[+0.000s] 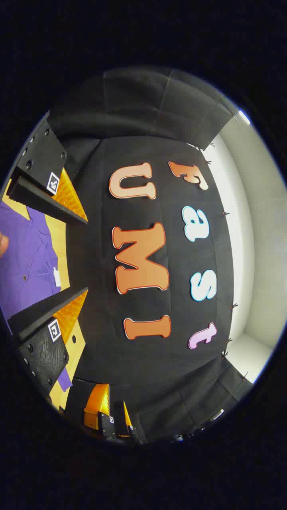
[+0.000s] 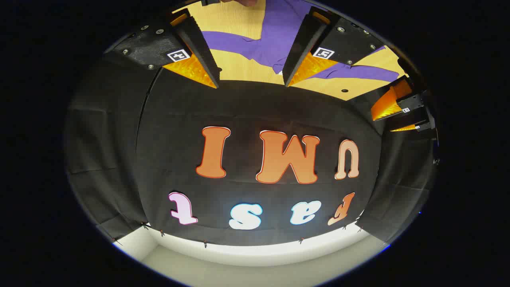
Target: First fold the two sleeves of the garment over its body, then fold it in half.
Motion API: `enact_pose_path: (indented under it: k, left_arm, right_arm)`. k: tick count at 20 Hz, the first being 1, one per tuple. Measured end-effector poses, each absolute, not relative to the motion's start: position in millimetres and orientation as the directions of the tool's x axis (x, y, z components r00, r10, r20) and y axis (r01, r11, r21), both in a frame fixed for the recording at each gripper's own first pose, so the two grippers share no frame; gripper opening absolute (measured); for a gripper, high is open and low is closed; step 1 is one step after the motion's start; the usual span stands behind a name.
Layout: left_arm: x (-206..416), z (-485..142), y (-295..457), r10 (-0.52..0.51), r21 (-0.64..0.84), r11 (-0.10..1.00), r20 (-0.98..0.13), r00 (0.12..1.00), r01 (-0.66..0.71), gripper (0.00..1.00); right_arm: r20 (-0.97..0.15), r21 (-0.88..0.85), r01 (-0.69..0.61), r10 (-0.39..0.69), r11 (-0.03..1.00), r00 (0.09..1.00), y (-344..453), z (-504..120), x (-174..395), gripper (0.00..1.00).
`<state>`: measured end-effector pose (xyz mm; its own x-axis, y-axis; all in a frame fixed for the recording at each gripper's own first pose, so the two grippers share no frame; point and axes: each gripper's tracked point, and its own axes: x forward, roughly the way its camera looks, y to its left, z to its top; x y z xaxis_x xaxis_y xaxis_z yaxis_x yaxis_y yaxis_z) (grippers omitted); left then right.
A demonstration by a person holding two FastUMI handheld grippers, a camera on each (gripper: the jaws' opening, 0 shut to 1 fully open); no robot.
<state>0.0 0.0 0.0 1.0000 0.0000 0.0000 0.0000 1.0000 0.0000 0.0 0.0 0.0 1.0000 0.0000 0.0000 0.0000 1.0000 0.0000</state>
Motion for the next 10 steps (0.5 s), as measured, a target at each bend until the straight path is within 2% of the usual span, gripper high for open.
enact_pose_path:
  k: [1,5,6,7,8,10]
  left_arm:
    - [6,-1,-4,0.003,-0.004,1.000,-0.004,1.000,-0.003,1.00]
    - [23,-8,-6,0.085,0.030,0.996,-0.012,0.996,-0.085,1.00]
    - [25,-12,-8,0.100,0.038,0.994,-0.019,0.995,-0.099,1.00]
    - [26,-13,-10,0.114,0.038,0.993,-0.024,0.993,-0.113,0.97]
    - [28,-15,-13,0.119,0.039,0.992,-0.031,0.992,-0.118,1.00]
    - [33,-16,-16,0.128,0.048,0.991,-0.035,0.991,-0.126,0.97]
  right_arm:
    - [-0.002,0.001,-0.003,0.003,1.000,1.000,-3,-3,9,0.96]
    - [-0.015,-0.023,-0.051,0.050,0.998,0.999,-12,-19,36,0.96]
    - [-0.011,-0.034,-0.056,0.056,0.998,0.998,-14,-20,40,1.00]
    - [-0.012,-0.039,-0.069,0.069,0.997,0.998,-14,-23,44,0.96]
    - [-0.016,-0.042,-0.075,0.074,0.996,0.997,-13,-25,47,0.96]
    - [-0.012,-0.038,-0.083,0.083,0.996,0.997,-14,-29,50,0.96]
